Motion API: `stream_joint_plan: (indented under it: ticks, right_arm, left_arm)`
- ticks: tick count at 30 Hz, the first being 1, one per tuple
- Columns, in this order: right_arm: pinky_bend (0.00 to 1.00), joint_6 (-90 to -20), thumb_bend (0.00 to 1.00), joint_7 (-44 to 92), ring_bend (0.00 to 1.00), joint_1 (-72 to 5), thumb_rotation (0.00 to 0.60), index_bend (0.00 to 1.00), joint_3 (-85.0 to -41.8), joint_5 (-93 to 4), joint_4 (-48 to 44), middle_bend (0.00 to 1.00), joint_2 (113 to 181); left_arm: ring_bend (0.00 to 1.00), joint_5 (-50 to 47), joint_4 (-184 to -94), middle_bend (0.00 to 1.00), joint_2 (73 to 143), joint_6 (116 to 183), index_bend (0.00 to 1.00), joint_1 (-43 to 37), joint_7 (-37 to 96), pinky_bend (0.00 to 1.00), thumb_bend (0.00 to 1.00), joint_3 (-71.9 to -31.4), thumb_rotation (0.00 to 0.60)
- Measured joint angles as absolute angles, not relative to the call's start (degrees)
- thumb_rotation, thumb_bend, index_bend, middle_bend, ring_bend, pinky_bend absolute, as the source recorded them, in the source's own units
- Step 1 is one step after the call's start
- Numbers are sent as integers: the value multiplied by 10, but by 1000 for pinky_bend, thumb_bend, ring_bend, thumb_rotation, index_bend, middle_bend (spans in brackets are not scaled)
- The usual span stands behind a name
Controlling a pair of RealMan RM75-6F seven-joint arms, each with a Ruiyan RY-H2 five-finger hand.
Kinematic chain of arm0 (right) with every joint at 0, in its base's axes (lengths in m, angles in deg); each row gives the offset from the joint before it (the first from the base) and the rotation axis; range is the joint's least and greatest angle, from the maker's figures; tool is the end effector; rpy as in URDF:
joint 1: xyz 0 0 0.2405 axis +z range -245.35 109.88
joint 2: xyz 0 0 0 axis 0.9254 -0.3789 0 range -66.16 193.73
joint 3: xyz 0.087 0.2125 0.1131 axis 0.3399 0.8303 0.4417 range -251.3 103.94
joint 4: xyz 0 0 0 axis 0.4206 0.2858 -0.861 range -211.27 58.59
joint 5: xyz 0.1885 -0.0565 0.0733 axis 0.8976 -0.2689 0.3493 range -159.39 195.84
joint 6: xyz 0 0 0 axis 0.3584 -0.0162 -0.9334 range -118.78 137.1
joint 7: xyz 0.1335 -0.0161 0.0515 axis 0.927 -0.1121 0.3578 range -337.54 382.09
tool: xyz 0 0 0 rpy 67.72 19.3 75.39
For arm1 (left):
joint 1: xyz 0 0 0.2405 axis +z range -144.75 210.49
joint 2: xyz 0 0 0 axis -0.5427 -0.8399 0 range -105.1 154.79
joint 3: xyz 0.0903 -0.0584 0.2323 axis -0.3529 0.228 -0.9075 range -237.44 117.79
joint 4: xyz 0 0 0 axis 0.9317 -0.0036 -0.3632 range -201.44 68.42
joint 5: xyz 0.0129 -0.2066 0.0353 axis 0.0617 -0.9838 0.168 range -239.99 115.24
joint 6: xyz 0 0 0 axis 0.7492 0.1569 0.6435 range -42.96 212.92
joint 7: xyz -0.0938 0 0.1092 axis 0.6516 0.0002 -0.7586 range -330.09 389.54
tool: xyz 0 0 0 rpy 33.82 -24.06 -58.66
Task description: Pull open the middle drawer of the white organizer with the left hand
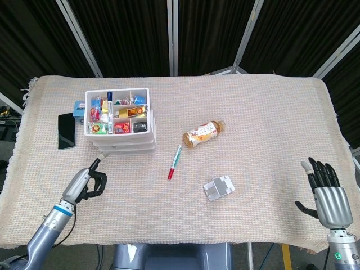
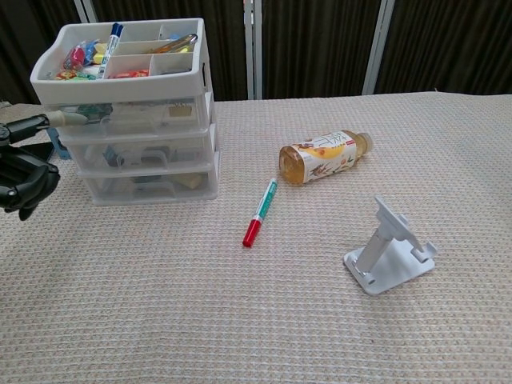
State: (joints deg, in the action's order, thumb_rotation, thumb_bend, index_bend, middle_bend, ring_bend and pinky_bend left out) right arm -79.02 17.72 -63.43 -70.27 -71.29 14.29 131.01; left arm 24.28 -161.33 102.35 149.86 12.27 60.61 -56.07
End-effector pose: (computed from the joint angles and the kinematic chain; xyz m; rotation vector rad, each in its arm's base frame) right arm -0.3018 -0.1796 0.1495 1.4101 -0.7950 0.9292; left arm -0.2212 0.2407 0.0371 -1.4666 -1.6934 -1.3869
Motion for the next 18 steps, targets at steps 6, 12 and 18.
stream_joint_plan:
  ticks: [6, 12, 18]
  right_arm:
    - [0, -789, 14, 187, 0, -635, 600, 55, -701, -709, 145, 0, 1305]
    - [0, -785, 15, 189, 0, -634, 600, 56, -701, -706, 144, 0, 1304]
    - [0, -785, 14, 188, 0, -634, 600, 56, -701, -707, 145, 0, 1304]
  left_arm:
    - [762, 213, -1594, 743, 1056, 1475, 0, 102, 620, 639, 738, -544, 600]
    - [763, 187, -1567, 745, 1086, 1469, 0, 94, 620, 639, 738, -531, 600]
    - [765, 175, -1546, 750, 1106, 1460, 0, 83, 631, 639, 738, -521, 600]
